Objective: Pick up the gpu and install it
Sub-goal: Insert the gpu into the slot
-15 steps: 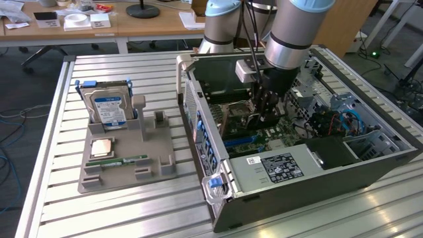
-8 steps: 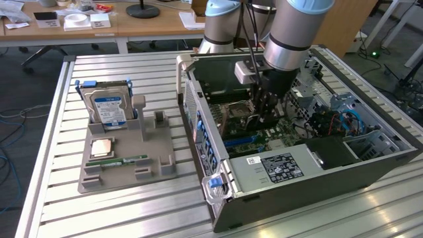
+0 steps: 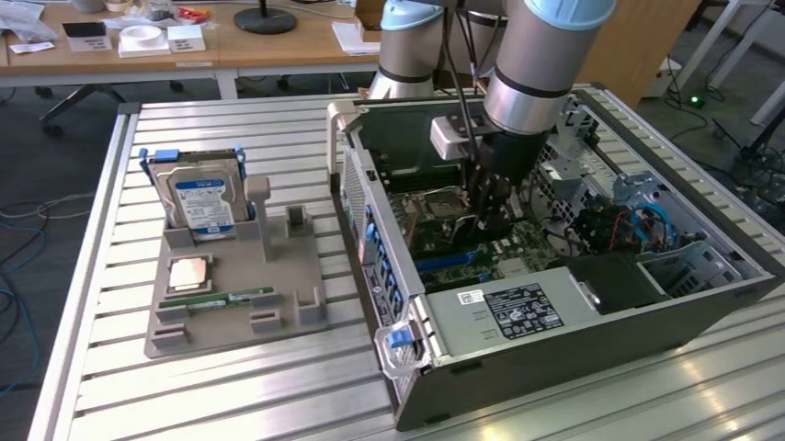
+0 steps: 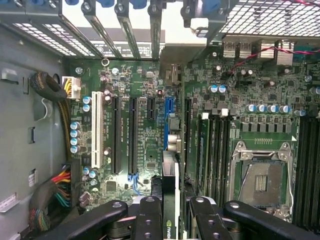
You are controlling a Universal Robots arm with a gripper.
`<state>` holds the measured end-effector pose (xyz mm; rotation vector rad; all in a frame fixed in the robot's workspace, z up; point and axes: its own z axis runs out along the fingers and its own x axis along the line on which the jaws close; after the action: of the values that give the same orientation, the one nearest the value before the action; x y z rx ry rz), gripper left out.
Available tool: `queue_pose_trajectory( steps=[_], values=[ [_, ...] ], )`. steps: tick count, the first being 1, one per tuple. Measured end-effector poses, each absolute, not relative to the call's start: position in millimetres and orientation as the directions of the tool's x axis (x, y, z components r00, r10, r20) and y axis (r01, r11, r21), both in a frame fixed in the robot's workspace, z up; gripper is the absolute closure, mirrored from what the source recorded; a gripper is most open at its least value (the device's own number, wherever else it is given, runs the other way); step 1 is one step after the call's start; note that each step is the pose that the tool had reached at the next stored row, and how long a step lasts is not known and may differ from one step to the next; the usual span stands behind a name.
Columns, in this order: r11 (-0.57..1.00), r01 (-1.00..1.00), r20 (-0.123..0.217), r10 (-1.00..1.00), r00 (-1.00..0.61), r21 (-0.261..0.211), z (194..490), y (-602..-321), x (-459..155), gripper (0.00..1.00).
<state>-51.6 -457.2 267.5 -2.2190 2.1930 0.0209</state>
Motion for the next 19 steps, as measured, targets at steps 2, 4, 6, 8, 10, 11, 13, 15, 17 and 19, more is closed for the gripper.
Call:
queue_pose_trajectory(
  steps=[2, 4, 6, 8, 10, 11, 13, 15, 17, 19],
  values=[
    [-0.012, -1.0, -0.025, -1.0, 0.012, -0.006, 266.0, -457.3, -51.8, 0.74],
    [-0.013, -1.0, -0.025, -1.0, 0.013, -0.006, 264.7, -457.5, -52.5, 0.74],
    [-0.014, -1.0, -0.025, -1.0, 0.014, -0.006, 264.0, -457.7, -53.1, 0.74],
    [-0.014, -1.0, -0.025, -1.0, 0.015, -0.006, 263.7, -458.0, -53.7, 0.74],
    [-0.015, -1.0, -0.025, -1.0, 0.015, -0.006, 263.5, -458.4, -54.5, 0.74],
    [-0.015, -1.0, -0.025, -1.0, 0.015, -0.006, 263.4, -458.5, -55.1, 0.74],
    [-0.016, -1.0, -0.025, -1.0, 0.016, -0.006, 263.2, -458.7, -56.8, 0.74],
    [-0.016, -1.0, -0.025, -1.0, 0.016, -0.006, 262.9, -458.9, -57.8, 0.74],
    [-0.017, -1.0, -0.025, -1.0, 0.017, -0.006, 262.6, -459.5, -58.2, 0.74],
    [-0.017, -1.0, -0.025, -1.0, 0.018, -0.006, 262.1, -459.9, -58.8, 0.74]
  ],
)
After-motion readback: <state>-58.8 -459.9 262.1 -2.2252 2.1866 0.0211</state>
